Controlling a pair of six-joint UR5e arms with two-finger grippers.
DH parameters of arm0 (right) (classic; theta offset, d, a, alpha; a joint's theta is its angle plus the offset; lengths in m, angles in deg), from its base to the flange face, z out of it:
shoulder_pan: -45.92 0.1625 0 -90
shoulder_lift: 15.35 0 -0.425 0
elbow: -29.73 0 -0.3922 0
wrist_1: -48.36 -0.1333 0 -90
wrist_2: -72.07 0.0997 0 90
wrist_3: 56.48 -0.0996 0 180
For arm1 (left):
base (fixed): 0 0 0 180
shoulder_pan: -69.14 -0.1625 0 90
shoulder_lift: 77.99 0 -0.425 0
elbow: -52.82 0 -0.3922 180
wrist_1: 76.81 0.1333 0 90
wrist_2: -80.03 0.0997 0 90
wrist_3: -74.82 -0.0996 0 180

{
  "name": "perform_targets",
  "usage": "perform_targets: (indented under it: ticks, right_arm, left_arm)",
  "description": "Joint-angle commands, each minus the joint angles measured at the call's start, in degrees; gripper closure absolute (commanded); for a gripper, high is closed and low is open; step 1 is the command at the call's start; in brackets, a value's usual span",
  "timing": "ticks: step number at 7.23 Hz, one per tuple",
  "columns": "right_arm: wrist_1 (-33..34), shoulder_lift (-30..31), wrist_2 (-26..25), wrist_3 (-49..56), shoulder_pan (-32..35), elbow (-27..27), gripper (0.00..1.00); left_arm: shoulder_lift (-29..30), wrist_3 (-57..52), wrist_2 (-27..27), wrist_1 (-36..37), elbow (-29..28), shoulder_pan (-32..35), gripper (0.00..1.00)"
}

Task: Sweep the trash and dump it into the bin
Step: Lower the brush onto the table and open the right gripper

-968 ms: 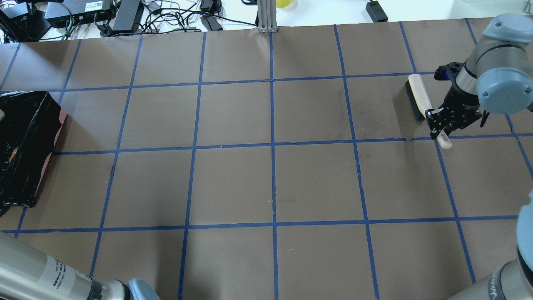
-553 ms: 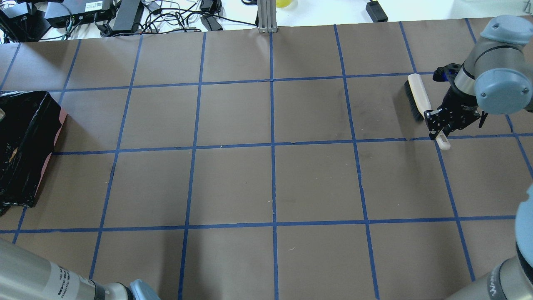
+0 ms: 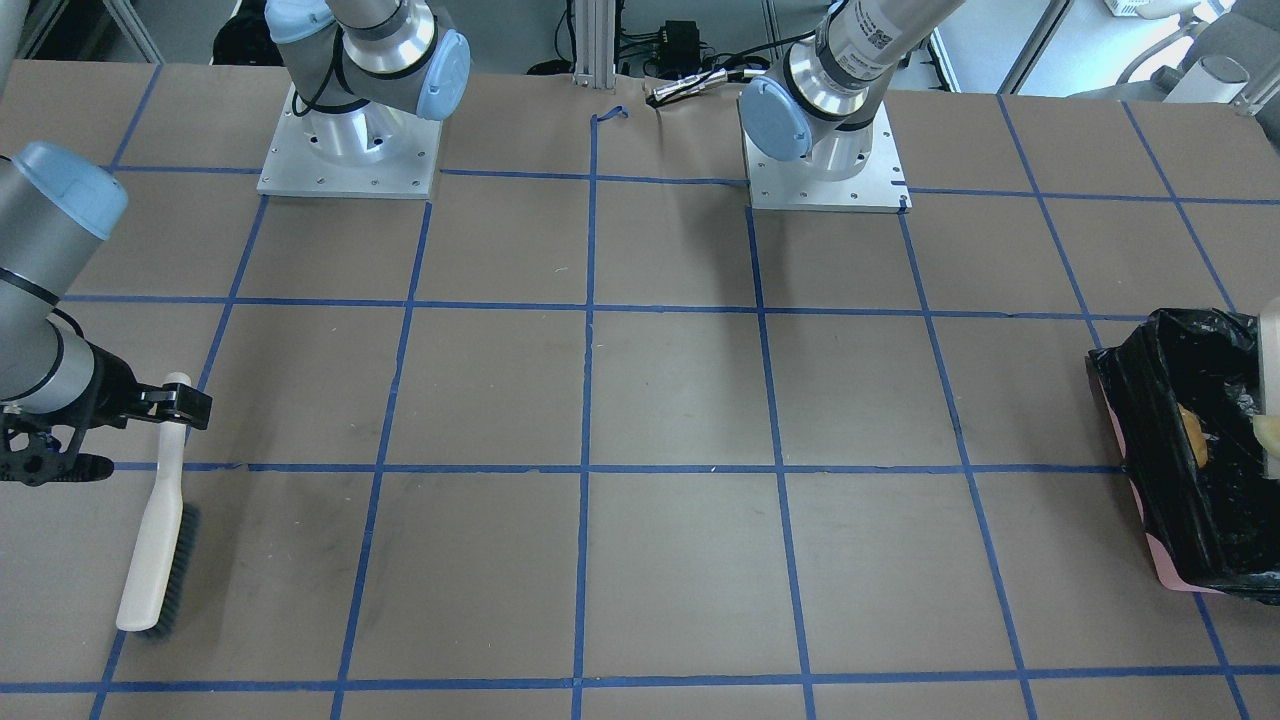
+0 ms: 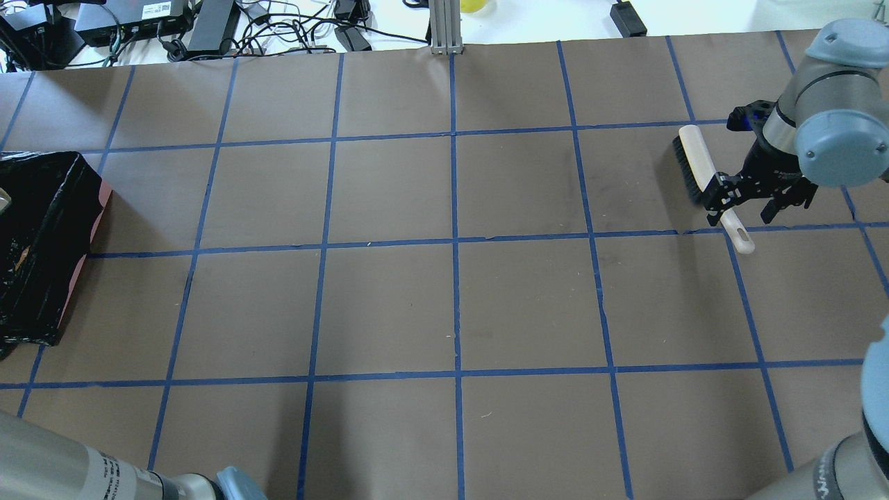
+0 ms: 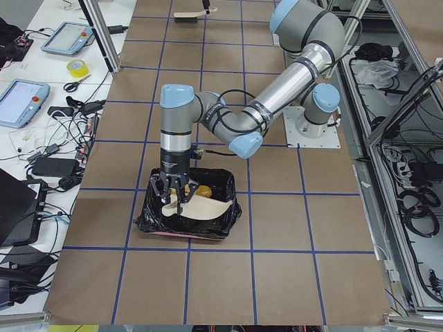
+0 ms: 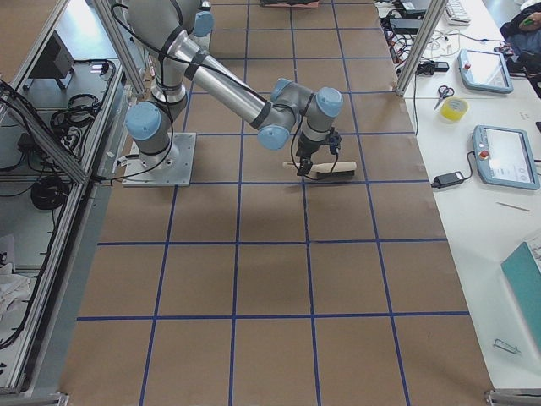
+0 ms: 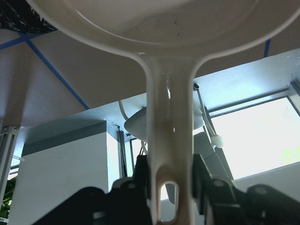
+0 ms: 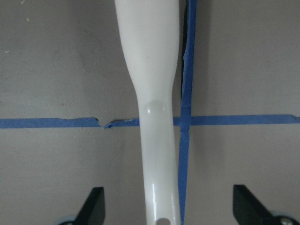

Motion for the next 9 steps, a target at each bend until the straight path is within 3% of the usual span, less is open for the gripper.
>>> perform_targets:
  ticks: [1, 4, 7, 9]
  right_arm:
    - [-4.7, 3.7, 0.2, 0.1, 0.0, 3.6, 0.0]
    - [-12.8, 14.2, 1.3, -5.2, 5.2, 7.2, 0.0]
    - [-12.7, 18.6, 1.5, -12.4, 17.1, 7.4, 0.0]
    - [-12.0, 17.8, 1.8, -12.5, 17.4, 7.1, 0.0]
  left_arm:
    - [-0.1, -1.2, 0.4, 6.7, 1.3, 0.9, 1.0]
    - [-2.1, -3.1, 3.2, 11.6, 5.1, 3.2, 1.0]
    - [-3.5, -4.5, 3.3, 14.1, 7.6, 3.5, 1.0]
    - [-3.6, -5.6, 1.9, 13.5, 7.2, 3.5, 1.0]
